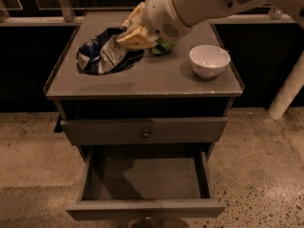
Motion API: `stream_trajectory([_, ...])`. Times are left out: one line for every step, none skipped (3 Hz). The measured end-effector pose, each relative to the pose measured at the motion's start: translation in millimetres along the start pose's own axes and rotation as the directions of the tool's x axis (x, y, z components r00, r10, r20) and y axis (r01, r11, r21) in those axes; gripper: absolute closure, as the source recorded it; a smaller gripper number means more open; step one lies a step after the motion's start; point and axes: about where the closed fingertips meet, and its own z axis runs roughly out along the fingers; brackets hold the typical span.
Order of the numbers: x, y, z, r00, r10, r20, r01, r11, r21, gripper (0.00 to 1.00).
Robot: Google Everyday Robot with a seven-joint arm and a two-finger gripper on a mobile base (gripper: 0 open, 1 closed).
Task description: Place blue chip bag into middle drawer
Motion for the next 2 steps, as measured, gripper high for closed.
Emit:
stream_trajectory([-1.2, 0.7, 1.2, 1.000, -0.002, 0.001, 0.002, 1.0000, -0.003, 1.00])
stream_trajectory([8.9, -1.4, 0.0, 1.000, -0.002, -0.007, 0.002, 0.9989, 0.047, 1.00])
